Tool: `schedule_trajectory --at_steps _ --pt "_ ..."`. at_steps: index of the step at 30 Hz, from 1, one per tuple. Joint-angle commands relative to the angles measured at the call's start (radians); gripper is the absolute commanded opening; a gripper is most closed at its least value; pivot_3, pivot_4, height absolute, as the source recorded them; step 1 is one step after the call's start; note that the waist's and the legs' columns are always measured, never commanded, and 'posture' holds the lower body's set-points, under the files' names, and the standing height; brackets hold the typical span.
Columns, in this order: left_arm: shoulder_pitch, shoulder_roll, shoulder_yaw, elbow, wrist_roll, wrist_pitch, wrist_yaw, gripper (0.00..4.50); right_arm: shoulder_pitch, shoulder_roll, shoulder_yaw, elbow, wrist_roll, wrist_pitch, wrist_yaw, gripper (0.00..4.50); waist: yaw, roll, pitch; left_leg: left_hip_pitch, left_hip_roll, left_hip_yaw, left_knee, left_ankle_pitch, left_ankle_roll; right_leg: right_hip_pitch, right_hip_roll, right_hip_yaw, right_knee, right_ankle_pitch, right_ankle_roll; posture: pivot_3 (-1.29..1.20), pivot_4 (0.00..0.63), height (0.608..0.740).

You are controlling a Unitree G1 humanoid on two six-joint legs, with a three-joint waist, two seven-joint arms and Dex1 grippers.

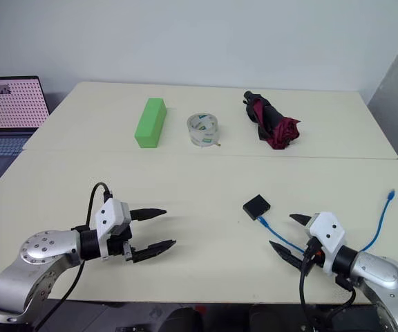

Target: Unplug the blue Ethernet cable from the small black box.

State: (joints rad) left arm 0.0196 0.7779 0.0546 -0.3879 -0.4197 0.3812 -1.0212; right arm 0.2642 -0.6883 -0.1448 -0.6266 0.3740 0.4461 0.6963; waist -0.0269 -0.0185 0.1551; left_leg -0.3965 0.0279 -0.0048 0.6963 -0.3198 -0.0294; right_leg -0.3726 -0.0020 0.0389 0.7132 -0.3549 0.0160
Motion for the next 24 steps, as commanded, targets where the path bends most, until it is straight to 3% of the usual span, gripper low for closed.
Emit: schedule_trajectory --at_steps 1,13,24 --pt "-0.007 0.024 -0.029 -0.046 -0.033 0.000 -0.062 4.49 -0.021 0.019 0.050 -0.020 -0.045 0.009 -0.050 4.50 0.000 0.000 0.000 0.000 0.000 0.000 0.000 0.000 0.000 0.000 0.000 0.000 0.000 0.000 0.000 0.00 0.150 0.740" --pt "-0.094 -0.003 -0.090 -0.025 -0.022 0.002 -0.064 4.49 -0.169 0.170 0.237 0.179 -0.198 -0.041 -0.161 4.50 -0.001 0.000 0.000 0.000 0.000 0.001 0.000 0.001 -0.001 -0.001 0.000 0.001 0.000 0.000 0.000 0.00 0.150 0.740" --pt "-0.104 -0.007 -0.096 0.006 -0.016 -0.005 -0.061 4.50 -0.235 0.179 0.247 0.268 -0.213 -0.047 -0.128 1.74 -0.001 0.000 0.000 0.000 0.000 0.000 0.000 0.000 0.000 -0.001 0.000 0.001 0.000 0.000 0.000 0.00 0.150 0.740"
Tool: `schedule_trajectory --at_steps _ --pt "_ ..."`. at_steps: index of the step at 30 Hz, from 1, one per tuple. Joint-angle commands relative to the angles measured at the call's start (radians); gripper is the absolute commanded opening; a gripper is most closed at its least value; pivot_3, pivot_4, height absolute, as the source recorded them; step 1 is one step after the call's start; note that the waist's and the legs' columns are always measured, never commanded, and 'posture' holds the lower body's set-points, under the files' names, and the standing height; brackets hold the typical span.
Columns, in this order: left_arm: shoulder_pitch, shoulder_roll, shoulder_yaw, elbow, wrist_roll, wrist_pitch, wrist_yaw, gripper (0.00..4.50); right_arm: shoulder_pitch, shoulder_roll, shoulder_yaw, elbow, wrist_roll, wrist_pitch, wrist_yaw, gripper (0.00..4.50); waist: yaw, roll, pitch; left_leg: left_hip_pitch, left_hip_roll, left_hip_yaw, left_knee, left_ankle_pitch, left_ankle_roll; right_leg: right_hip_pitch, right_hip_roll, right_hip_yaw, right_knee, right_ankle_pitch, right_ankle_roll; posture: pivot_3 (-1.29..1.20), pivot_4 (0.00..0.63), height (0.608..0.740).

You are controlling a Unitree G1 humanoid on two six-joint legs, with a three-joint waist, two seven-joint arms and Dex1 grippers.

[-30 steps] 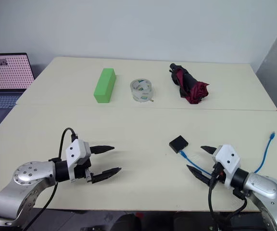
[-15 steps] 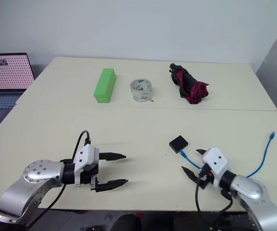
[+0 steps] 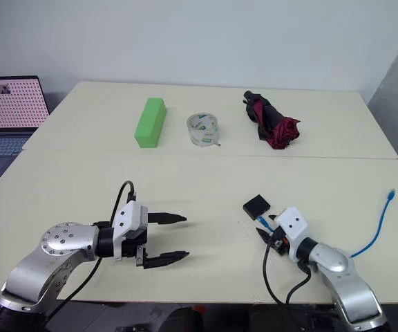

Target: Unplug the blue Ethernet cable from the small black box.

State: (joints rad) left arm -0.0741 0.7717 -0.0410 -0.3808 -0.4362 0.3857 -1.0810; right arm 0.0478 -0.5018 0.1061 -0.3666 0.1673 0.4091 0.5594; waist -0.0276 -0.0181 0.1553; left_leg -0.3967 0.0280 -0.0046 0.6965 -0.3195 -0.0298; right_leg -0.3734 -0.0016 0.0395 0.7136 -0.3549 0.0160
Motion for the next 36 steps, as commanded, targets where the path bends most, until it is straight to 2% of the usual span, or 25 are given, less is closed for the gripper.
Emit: schedule_trajectory --at_steps 1,6,7,12,16,22,28,36 --pt "-0.011 -0.002 -0.001 0.001 0.002 -0.010 0.000 4.50 -0.022 -0.010 -0.005 0.012 -0.007 -0.010 0.012 1.51 0.000 0.000 0.000 0.000 0.000 0.000 0.000 0.000 0.000 0.000 0.000 0.000 0.000 0.000 0.000 0.00 0.150 0.740" --pt "-0.031 -0.022 -0.009 0.032 0.021 0.003 0.034 4.50 -0.043 -0.048 0.009 0.016 -0.046 -0.055 0.040 0.22 0.001 0.000 0.000 0.000 0.000 0.000 0.000 0.000 0.000 0.000 0.000 0.000 0.000 0.000 0.000 0.00 0.150 0.740" --pt "-0.037 -0.027 -0.009 0.042 0.022 0.010 0.042 4.50 -0.048 -0.058 0.016 0.016 -0.064 -0.076 0.044 0.14 0.001 0.000 0.000 0.000 0.000 0.000 0.000 0.000 0.000 0.000 0.000 0.000 0.000 0.000 0.000 0.00 0.150 0.740" --pt "-0.084 -0.073 0.020 0.079 -0.051 0.099 0.080 4.50 -0.109 -0.100 0.065 0.058 -0.218 -0.313 0.016 0.13 -0.001 0.000 0.000 0.000 0.000 0.000 0.000 0.000 0.000 0.000 0.000 0.000 0.000 0.000 0.000 0.00 0.150 0.740" --pt "-0.146 -0.109 0.064 0.080 -0.212 0.278 0.094 4.50 -0.190 -0.161 0.128 0.126 -0.369 -0.612 0.015 0.13 -0.001 0.000 0.000 0.000 0.000 0.000 0.001 0.000 -0.001 -0.001 0.000 0.000 0.001 0.000 0.000 0.00 0.150 0.740" --pt "-0.232 -0.158 0.091 0.112 -0.344 0.423 0.124 4.50 -0.337 -0.190 0.173 0.210 -0.425 -0.911 0.039 0.13 -0.001 0.000 0.000 0.000 0.000 0.000 0.001 0.002 -0.003 0.000 0.000 0.000 0.001 0.000 0.000 0.00 0.150 0.740" --pt "-0.263 -0.203 0.096 0.128 -0.377 0.460 0.156 4.50 -0.399 -0.172 0.199 0.241 -0.420 -1.009 0.065 0.13 -0.002 -0.001 0.000 0.000 0.000 0.000 0.002 0.002 -0.003 0.000 0.000 -0.001 0.001 0.000 0.000 0.00 0.150 0.740" --pt "-0.263 -0.253 0.107 0.136 -0.411 0.466 0.179 4.50 -0.421 -0.140 0.220 0.241 -0.422 -1.034 0.088 0.13 -0.002 -0.001 0.000 0.000 0.001 0.000 0.002 0.002 -0.003 0.000 0.000 -0.001 0.001 0.000 0.000 0.00 0.150 0.740"
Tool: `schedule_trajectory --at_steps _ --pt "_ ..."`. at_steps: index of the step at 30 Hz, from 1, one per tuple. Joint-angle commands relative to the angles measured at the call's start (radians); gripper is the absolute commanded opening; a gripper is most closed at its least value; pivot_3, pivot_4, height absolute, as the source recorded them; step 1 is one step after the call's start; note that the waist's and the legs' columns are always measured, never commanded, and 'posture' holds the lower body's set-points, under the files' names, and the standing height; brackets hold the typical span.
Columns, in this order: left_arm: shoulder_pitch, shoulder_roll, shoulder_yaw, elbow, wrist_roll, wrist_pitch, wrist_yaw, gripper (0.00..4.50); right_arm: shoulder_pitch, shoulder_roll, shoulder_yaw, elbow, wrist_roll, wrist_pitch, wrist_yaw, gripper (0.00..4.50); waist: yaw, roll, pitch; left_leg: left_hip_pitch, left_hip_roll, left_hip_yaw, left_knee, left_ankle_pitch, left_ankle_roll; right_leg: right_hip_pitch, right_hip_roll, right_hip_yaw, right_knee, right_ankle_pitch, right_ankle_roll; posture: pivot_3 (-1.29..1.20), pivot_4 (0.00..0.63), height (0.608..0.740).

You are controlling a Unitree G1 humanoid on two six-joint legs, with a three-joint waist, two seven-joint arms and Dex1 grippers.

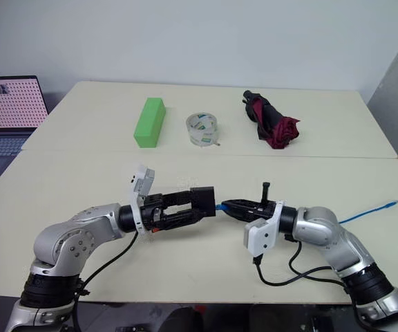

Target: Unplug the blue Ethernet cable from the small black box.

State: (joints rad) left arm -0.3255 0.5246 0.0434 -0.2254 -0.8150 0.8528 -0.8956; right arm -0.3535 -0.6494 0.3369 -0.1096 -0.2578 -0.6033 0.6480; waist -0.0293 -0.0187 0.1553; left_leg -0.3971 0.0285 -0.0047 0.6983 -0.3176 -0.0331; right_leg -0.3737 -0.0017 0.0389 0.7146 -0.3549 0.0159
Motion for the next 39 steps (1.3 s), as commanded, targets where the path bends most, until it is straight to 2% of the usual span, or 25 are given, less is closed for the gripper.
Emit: schedule_trajectory --at_steps 1,3,4,5,20,26,27,29,32,33,36,39 --pt "-0.011 -0.010 0.022 -0.021 -0.039 0.000 -0.009 4.50 -0.021 0.009 -0.010 -0.015 0.001 -0.025 0.000 0.13 0.000 0.000 0.000 0.000 0.000 0.000 0.000 0.000 0.000 0.000 0.000 0.000 0.000 0.000 0.000 0.00 0.150 0.740" --pt "-0.010 -0.010 0.020 -0.021 -0.046 0.001 -0.013 4.50 -0.023 0.011 -0.011 -0.009 -0.003 -0.032 0.000 0.13 0.000 0.000 0.000 0.000 0.000 0.000 0.000 0.000 0.000 0.000 0.000 0.000 0.000 0.000 0.000 0.00 0.150 0.740" --pt "-0.011 -0.009 0.020 -0.020 -0.048 0.002 -0.014 4.14 -0.024 0.011 -0.011 -0.005 -0.006 -0.035 -0.001 0.13 0.000 0.000 0.000 0.000 0.000 0.000 0.000 0.000 0.000 0.000 0.000 0.000 0.000 0.000 0.000 0.00 0.150 0.740" --pt "-0.011 -0.008 0.021 -0.019 -0.049 0.003 -0.015 4.06 -0.025 0.012 -0.011 0.000 -0.010 -0.038 -0.003 0.13 0.000 0.000 0.000 0.000 0.000 0.000 0.000 0.000 0.000 0.000 0.000 0.000 0.000 0.000 0.000 0.00 0.150 0.740" --pt "0.004 0.028 0.008 -0.008 -0.052 0.005 -0.074 0.85 -0.045 0.019 -0.020 0.042 -0.044 -0.099 -0.018 0.13 0.000 0.000 0.000 0.000 0.000 0.000 0.000 0.000 0.000 0.000 0.000 0.000 0.000 0.000 0.000 0.00 0.150 0.740" --pt "-0.007 0.022 0.000 0.003 -0.047 -0.006 -0.092 0.79 -0.063 0.011 -0.005 0.059 -0.074 -0.122 -0.003 0.13 0.000 0.000 0.000 0.000 0.000 0.000 0.000 0.000 0.000 0.000 0.000 0.000 0.000 0.000 0.000 0.00 0.150 0.740" --pt "-0.011 0.023 -0.003 0.006 -0.041 -0.011 -0.098 0.79 -0.064 0.007 -0.002 0.057 -0.060 -0.115 0.012 0.83 0.000 0.000 0.000 0.000 0.000 0.000 0.000 0.000 0.000 0.000 0.000 0.000 0.000 0.000 0.000 0.00 0.150 0.740" --pt "-0.018 0.031 -0.014 0.008 -0.022 -0.032 -0.120 0.79 -0.063 -0.008 0.002 0.043 -0.025 -0.088 0.051 1.25 0.000 0.000 0.000 0.000 0.000 0.000 0.000 0.000 0.000 0.000 0.000 0.000 0.000 0.000 0.000 0.00 0.150 0.740" --pt "-0.022 0.058 -0.059 -0.007 0.039 -0.098 -0.178 0.79 -0.042 -0.049 0.001 -0.038 0.119 0.021 0.158 2.00 0.001 0.000 0.000 0.000 0.000 0.000 0.000 0.000 0.000 0.000 0.000 0.000 0.000 0.000 0.000 0.00 0.150 0.740" --pt "-0.024 0.067 -0.072 -0.012 0.056 -0.117 -0.197 0.79 -0.032 -0.069 -0.003 -0.084 0.181 0.098 0.203 2.21 0.000 0.000 0.000 0.000 0.000 0.000 0.000 0.000 0.000 0.000 0.000 0.000 -0.001 0.000 0.000 0.00 0.150 0.740" --pt "-0.035 0.094 -0.107 -0.006 0.105 -0.175 -0.252 0.79 0.005 -0.127 -0.030 -0.238 0.388 0.397 0.294 2.22 0.002 0.001 0.000 0.000 0.000 0.000 0.000 0.000 0.000 0.000 0.000 -0.001 -0.001 0.000 0.000 0.00 0.150 0.740" --pt "-0.055 0.105 -0.127 0.016 0.141 -0.226 -0.295 0.79 0.011 -0.163 -0.075 -0.379 0.665 0.754 0.300 2.22 0.002 0.001 0.000 -0.001 0.000 -0.001 0.000 0.000 0.000 0.000 0.000 -0.001 -0.001 0.000 0.000 0.00 0.150 0.740"
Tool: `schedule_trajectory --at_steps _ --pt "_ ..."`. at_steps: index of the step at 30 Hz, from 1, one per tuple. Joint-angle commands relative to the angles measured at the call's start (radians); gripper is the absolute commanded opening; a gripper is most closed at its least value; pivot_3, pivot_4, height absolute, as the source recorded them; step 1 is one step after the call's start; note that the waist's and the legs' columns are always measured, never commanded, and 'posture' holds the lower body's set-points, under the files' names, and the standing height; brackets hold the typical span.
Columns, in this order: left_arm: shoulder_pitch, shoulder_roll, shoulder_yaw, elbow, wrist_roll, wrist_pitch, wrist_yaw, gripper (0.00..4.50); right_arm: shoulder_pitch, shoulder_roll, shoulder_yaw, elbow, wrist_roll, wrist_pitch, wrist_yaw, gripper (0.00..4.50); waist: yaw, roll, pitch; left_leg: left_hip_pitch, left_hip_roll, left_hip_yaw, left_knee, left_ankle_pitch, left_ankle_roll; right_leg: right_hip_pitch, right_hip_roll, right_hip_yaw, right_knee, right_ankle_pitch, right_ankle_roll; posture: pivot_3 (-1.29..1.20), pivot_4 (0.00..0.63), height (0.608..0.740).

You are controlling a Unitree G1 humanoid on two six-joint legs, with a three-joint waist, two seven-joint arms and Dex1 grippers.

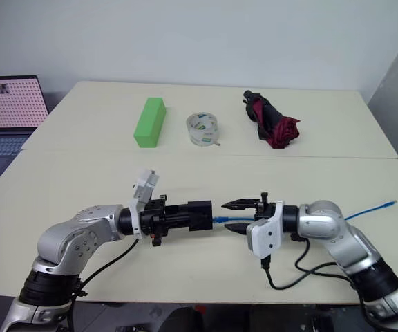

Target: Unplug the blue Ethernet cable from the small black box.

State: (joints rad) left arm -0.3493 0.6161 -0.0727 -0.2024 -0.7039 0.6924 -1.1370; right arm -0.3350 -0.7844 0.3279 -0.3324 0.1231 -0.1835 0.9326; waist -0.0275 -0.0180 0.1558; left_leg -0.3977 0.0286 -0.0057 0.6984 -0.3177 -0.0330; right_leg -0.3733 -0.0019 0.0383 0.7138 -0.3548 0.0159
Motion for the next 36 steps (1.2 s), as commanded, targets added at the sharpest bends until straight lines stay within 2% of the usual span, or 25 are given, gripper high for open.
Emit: schedule_trajectory --at_steps 1,5,9,24,27,32,36 --pt "-0.040 0.014 -0.012 0.000 0.035 -0.078 -0.067 0.79 -0.012 -0.036 -0.079 -0.181 0.359 0.432 0.015 2.22 0.000 0.000 0.000 0.000 0.000 0.000 0.000 0.000 0.000 0.000 0.000 0.000 0.000 0.000 0.000 0.00 0.150 0.740" --pt "-0.076 0.012 -0.008 0.003 0.037 -0.102 -0.104 0.79 -0.038 -0.001 -0.120 -0.192 0.531 0.686 -0.039 2.22 0.000 0.000 0.000 0.000 0.000 -0.002 0.000 0.000 0.000 0.001 0.000 -0.002 0.000 0.000 0.000 0.00 0.150 0.740" --pt "-0.091 0.010 -0.004 -0.004 0.033 -0.104 -0.111 0.79 -0.048 0.039 -0.132 -0.180 0.602 0.830 -0.076 2.22 -0.001 0.000 0.000 -0.001 -0.001 -0.002 0.000 0.000 0.000 0.000 0.000 -0.002 -0.001 0.000 0.000 0.00 0.150 0.740" --pt "-0.076 0.008 0.000 -0.039 0.028 -0.096 -0.089 0.79 -0.092 0.117 -0.131 -0.137 0.611 0.951 -0.059 2.22 -0.001 0.000 0.000 -0.001 -0.001 -0.003 0.000 0.000 0.001 0.000 0.000 -0.002 -0.001 0.000 0.000 0.00 0.150 0.740" --pt "-0.074 0.008 0.000 -0.044 0.027 -0.095 -0.086 0.79 -0.096 0.124 -0.130 -0.134 0.605 0.957 -0.054 1.74 -0.001 0.000 0.000 -0.001 -0.001 -0.003 0.000 0.000 0.001 0.000 0.000 -0.002 -0.001 0.000 0.000 0.00 0.150 0.740" --pt "-0.071 0.013 -0.004 -0.053 0.029 -0.098 -0.094 0.79 -0.105 0.126 -0.125 -0.127 0.600 0.961 -0.035 0.56 -0.001 0.000 0.000 -0.001 -0.001 -0.003 0.000 0.000 0.001 0.000 0.000 -0.002 -0.001 0.000 0.000 0.00 0.150 0.740" --pt "-0.065 0.017 -0.004 -0.063 0.027 -0.099 -0.097 0.79 -0.110 0.122 -0.126 -0.124 0.600 0.968 -0.011 0.36 -0.002 0.000 0.000 -0.001 -0.001 -0.003 0.000 0.000 0.001 0.000 0.000 -0.002 -0.001 0.000 0.000 0.00 0.150 0.740"
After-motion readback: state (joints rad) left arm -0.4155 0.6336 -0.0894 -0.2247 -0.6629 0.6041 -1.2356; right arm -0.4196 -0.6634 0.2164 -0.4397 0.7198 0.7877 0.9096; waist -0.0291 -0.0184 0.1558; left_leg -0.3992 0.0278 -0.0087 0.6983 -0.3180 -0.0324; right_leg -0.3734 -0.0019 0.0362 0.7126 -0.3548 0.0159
